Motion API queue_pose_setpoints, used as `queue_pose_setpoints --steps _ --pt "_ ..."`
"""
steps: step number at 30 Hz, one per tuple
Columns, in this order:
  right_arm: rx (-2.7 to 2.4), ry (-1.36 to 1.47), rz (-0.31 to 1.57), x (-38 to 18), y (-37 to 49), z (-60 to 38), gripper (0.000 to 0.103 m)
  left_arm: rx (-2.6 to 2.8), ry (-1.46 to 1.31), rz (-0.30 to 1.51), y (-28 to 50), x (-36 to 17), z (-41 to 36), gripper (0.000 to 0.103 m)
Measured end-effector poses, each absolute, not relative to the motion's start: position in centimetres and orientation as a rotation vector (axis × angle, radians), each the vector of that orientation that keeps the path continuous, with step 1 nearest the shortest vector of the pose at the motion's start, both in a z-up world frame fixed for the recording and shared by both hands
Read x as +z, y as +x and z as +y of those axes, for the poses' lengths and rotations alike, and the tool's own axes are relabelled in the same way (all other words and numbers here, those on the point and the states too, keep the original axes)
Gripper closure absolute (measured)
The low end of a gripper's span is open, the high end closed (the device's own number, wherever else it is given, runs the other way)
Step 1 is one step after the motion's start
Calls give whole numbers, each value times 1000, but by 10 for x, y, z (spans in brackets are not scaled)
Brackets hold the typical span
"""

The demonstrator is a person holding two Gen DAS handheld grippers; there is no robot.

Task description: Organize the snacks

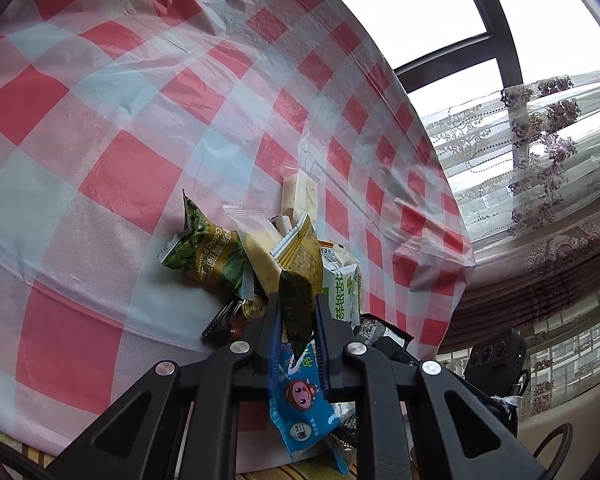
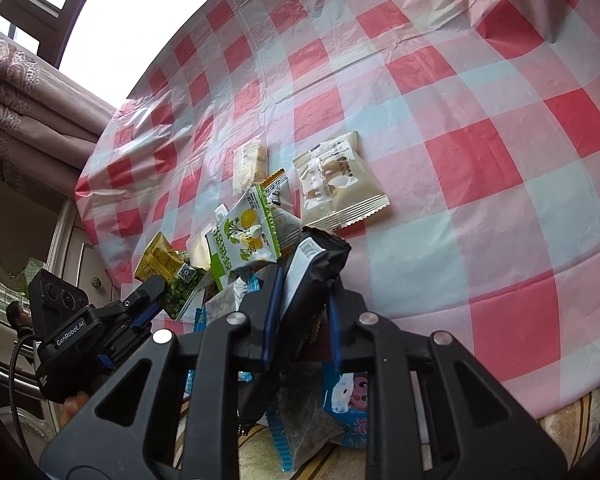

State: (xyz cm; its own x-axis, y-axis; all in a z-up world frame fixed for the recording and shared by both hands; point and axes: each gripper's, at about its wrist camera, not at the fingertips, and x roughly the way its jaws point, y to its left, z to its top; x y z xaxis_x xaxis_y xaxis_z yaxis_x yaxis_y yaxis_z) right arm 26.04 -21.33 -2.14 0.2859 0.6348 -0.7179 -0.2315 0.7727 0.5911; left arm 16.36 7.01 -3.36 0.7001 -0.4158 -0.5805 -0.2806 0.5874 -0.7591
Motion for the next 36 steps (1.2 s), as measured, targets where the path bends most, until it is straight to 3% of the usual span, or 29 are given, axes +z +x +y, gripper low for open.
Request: queue_pose_setpoints --steps 14,36 --pt "582 414 1042 8 253 -237 85 -70 -909 794 151 -15 61 88" --pt "464 406 811 77 229 -313 86 -157 -826 759 149 22 15 88"
